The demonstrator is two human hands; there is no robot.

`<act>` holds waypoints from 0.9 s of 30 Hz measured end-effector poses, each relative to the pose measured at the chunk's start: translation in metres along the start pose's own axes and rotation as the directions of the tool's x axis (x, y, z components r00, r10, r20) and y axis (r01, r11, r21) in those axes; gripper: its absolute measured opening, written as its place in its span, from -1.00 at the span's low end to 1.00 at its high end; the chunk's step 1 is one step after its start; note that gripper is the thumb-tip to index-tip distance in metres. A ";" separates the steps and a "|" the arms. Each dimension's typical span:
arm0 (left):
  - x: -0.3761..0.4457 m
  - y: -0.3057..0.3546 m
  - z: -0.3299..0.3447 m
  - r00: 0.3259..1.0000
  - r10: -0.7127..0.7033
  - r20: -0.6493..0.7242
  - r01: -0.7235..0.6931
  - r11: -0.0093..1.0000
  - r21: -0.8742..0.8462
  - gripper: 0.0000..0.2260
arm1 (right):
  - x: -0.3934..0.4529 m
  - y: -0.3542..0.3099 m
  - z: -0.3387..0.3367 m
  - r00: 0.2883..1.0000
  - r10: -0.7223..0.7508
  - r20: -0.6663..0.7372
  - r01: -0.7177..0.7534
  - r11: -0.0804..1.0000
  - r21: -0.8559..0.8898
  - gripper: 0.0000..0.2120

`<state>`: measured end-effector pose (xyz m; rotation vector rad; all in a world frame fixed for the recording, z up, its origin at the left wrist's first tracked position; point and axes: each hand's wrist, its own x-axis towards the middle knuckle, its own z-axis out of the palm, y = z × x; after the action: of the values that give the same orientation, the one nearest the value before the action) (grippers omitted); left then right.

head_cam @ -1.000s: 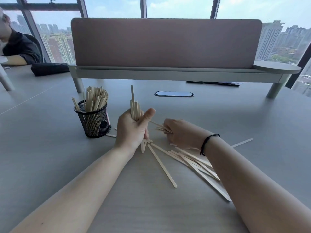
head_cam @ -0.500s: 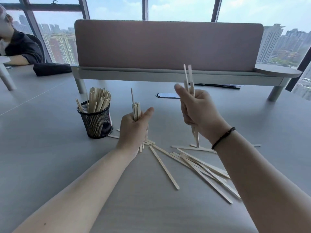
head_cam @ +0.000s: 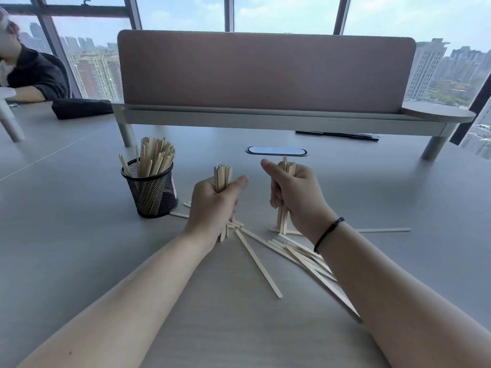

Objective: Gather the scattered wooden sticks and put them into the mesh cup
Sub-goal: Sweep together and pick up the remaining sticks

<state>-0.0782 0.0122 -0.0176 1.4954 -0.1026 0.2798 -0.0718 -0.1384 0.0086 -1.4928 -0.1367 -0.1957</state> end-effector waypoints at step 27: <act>0.064 0.113 -0.118 0.924 0.087 -0.372 -0.193 0.947 -0.257 -0.37 | 0.039 -0.080 0.146 0.918 -0.015 0.395 -0.162 0.898 0.409 -0.52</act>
<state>-0.0570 0.1422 0.0980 1.1269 0.0395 0.6244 -0.0463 0.0002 0.1054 -1.0674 -0.4173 0.1937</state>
